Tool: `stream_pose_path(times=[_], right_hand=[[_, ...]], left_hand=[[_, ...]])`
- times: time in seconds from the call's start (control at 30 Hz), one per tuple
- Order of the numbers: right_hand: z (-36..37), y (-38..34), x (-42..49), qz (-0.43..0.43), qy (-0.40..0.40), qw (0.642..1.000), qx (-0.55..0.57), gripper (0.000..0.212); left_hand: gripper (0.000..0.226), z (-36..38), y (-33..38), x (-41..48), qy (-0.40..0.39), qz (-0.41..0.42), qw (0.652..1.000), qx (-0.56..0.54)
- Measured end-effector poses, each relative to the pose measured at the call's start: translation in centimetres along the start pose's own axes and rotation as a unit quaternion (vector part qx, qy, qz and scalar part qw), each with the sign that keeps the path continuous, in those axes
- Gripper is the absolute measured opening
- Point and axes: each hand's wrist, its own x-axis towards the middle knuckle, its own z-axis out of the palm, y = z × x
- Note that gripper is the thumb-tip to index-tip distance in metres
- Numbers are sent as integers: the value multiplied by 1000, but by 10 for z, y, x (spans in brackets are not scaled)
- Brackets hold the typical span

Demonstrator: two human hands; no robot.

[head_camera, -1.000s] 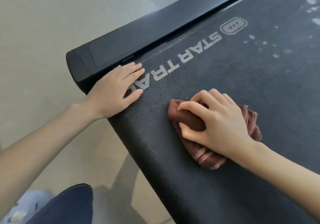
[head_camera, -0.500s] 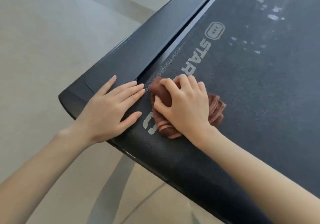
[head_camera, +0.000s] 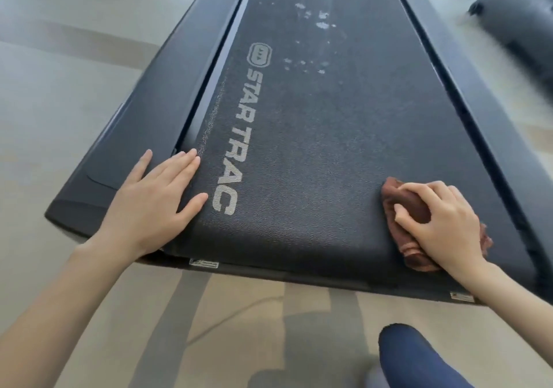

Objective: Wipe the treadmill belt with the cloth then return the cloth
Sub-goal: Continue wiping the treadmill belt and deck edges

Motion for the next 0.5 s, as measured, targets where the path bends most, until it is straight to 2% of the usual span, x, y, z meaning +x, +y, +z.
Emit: stream_pose_path(times=[0.13, 0.23, 0.37, 0.5], right_hand=[[8, -23, 1, 38, 12, 999, -10, 43], [21, -64, 4, -14, 21, 1000, 4, 37], [46, -153, 23, -101, 7, 994, 41, 32], [67, -212, 60, -113, -9, 992, 57, 34]], left_hand=[[72, 3, -1, 1, 10, -3, 1000, -7], [69, 5, -2, 2, 27, -12, 999, -31], [57, 3, -8, 2, 59, -45, 993, -87], [57, 4, -9, 1, 73, -113, 990, -50]])
